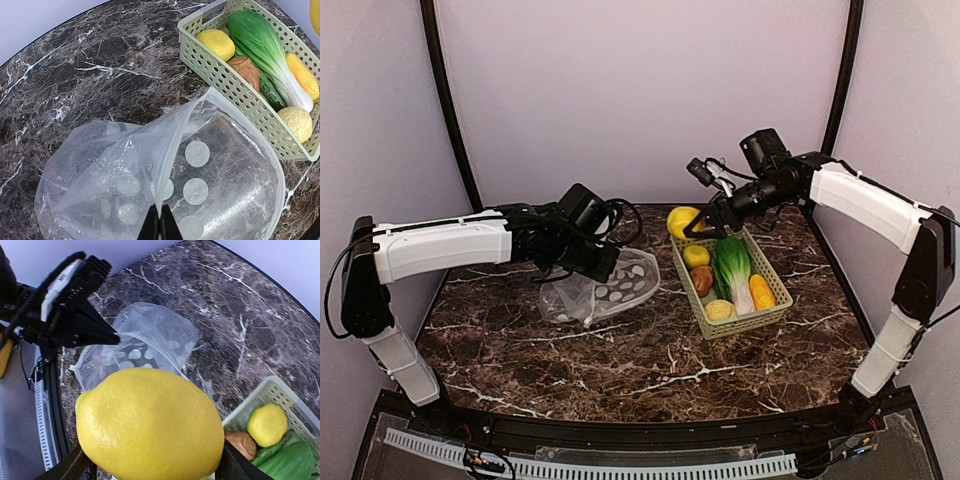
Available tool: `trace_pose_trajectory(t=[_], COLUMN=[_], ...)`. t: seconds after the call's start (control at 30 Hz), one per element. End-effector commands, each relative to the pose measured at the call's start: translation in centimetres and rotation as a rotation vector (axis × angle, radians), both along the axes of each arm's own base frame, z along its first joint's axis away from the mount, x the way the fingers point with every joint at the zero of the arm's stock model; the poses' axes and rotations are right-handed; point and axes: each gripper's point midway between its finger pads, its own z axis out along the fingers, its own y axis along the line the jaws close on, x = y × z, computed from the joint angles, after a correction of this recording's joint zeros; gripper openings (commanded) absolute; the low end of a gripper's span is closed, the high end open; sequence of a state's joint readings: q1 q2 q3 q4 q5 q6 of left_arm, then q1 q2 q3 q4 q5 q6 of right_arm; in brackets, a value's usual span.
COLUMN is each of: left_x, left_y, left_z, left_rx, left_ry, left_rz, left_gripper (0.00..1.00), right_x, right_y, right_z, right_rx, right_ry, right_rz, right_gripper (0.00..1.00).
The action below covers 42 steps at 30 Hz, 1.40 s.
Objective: Place the food in the zip-top bag and seal the zipper
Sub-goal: Place the fake fruit in the zipper food storage bag.
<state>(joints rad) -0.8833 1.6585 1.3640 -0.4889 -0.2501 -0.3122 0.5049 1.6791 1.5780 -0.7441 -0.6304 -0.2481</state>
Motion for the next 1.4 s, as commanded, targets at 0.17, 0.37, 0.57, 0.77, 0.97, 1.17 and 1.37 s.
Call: trace_pose_trajectory(t=[0.17, 0.37, 0.57, 0.77, 0.97, 1.17, 1.37], left_x=[-0.3, -1.1, -1.6, -1.9, -1.7, -1.4, -0.9], left_y=[-1.0, -0.8, -0.5, -0.8, 0.0, 1.7, 2.6], left_z=[5.2, 8.7, 9.7, 8.7, 8.0, 6.7, 5.9], left_rx=[-0.216, -0.368, -0.46, -0.523, -0.515, -0.459, -0.37], left_ry=[-0.057, -0.104, -0.116, -0.078, -0.092, -0.113, -0.113], left_rz=[0.001, 0.01, 0.029, 0.051, 0.089, 0.133, 0.117], left_gripper=[0.01, 0.01, 0.01, 0.01, 0.01, 0.01, 0.01], right_x=[-3.9, -4.6, -4.0, -4.0, -4.4, -5.1, -2.5], right_y=[7.0, 8.9, 9.6, 11.3, 11.3, 8.6, 4.3], right_z=[-0.1, -3.1, -5.4, -4.9, -2.9, -0.2, 1.3], right_rx=[0.152, 0.022, -0.157, -0.191, -0.171, -0.149, -0.135], right_ry=[0.18, 0.113, -0.043, -0.101, -0.108, -0.18, -0.214], right_rz=[0.213, 0.21, 0.161, 0.143, 0.151, 0.137, 0.028], right_gripper=[0.61, 0.6, 0.64, 0.72, 0.93, 0.99, 0.97])
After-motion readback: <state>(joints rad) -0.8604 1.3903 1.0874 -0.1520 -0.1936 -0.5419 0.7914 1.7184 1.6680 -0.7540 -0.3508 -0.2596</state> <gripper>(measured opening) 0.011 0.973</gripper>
